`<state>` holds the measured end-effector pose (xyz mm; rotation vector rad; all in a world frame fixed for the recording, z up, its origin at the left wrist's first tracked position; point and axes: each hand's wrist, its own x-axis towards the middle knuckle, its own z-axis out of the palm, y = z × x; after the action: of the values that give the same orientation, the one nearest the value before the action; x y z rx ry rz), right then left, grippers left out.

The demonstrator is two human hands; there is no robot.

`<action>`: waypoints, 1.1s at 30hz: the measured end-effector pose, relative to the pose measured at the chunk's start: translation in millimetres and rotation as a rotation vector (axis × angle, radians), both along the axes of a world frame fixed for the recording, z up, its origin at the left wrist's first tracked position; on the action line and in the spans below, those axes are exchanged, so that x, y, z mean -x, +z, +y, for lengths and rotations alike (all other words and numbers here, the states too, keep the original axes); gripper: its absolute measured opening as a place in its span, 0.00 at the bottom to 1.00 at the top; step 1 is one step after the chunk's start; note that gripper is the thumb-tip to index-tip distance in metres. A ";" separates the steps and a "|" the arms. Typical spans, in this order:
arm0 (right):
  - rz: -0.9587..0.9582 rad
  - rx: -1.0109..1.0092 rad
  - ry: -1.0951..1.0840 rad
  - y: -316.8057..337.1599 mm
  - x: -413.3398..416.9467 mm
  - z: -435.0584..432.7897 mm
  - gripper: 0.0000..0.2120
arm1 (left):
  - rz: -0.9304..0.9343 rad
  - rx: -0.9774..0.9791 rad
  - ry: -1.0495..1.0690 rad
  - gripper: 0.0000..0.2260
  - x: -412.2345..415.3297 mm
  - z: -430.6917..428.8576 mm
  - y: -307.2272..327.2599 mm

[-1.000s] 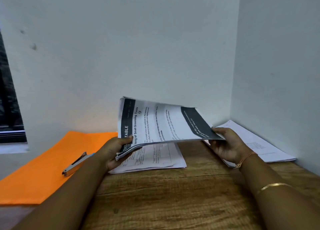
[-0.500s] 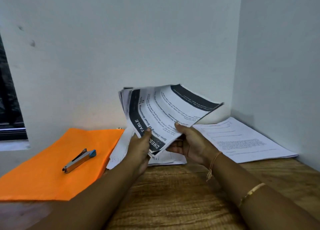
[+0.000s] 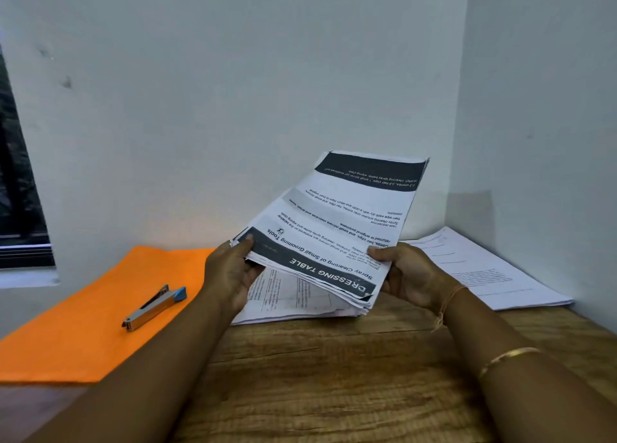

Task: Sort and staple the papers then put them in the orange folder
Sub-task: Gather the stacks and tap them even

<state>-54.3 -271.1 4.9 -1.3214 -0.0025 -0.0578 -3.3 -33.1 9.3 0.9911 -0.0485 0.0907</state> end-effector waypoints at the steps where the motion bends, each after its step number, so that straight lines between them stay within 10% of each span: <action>1: 0.000 0.011 0.001 -0.1 0.3 -1.8 0.09 | 0.002 -0.005 0.004 0.05 -0.6 1.9 -0.3; 13: -0.116 0.208 -0.326 2.7 -4.3 -9.3 0.12 | -0.026 -0.446 -0.417 0.06 0.9 14.7 -9.1; 21: -0.181 0.227 -0.248 5.3 -1.6 -2.8 0.12 | 0.029 -0.393 -0.680 0.20 7.7 14.2 -11.1; 33: -0.505 0.388 -0.346 19.5 4.9 13.4 0.07 | -0.541 -0.731 0.005 0.09 13.8 -6.5 -6.7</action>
<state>-59.2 -257.7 24.4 -1.6511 -0.2243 -0.7138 -17.1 -39.6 2.6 1.6724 -0.6091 0.3618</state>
